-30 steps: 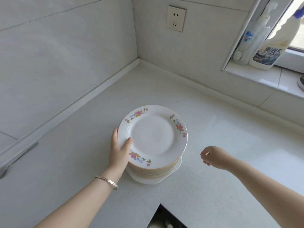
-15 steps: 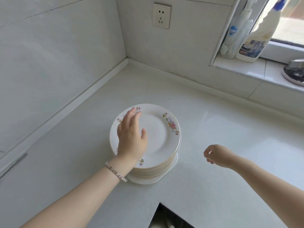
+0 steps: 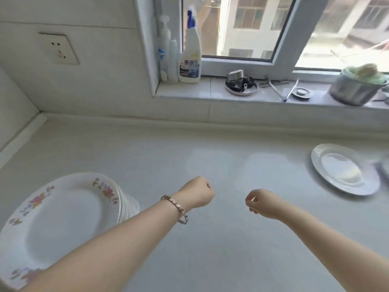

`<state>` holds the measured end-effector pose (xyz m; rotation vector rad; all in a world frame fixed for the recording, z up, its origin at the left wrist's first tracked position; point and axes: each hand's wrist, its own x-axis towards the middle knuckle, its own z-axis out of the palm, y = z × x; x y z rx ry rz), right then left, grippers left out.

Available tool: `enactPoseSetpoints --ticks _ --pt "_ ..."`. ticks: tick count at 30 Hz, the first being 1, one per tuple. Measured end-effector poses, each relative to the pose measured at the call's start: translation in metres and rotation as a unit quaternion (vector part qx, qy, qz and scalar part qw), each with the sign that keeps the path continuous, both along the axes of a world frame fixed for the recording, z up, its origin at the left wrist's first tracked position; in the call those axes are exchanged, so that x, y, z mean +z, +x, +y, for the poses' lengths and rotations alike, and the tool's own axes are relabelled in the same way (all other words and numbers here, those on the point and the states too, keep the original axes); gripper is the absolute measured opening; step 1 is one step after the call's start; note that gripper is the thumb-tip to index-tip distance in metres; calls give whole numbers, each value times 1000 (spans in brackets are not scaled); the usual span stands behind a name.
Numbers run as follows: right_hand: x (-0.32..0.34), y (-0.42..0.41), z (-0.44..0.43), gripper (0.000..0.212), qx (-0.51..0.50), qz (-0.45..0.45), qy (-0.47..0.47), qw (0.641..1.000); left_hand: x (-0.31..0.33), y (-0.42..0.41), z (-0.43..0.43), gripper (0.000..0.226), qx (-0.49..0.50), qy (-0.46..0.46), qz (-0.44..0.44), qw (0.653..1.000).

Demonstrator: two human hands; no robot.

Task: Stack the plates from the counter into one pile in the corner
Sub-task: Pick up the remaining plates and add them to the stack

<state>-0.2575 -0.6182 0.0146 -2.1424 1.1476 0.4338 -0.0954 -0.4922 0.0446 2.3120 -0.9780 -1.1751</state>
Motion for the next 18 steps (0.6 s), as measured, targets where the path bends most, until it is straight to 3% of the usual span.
enactPoseSetpoints --ticks 5,10,14,18 --pt "-5 -91 -69 18 -67 -8 16 998 -17 -75 -92 22 -21 22 28 999" --pt "-25 -191 -151 10 -126 -12 44 991 -41 -163 -184 17 3 46 81 996" --pt "-39 -259 -213 11 -157 3 74 985 -59 -222 -252 16 111 75 167 977" --pt "-48 -302 -267 11 -141 38 67 987 -78 -261 -308 9 247 72 275 926"
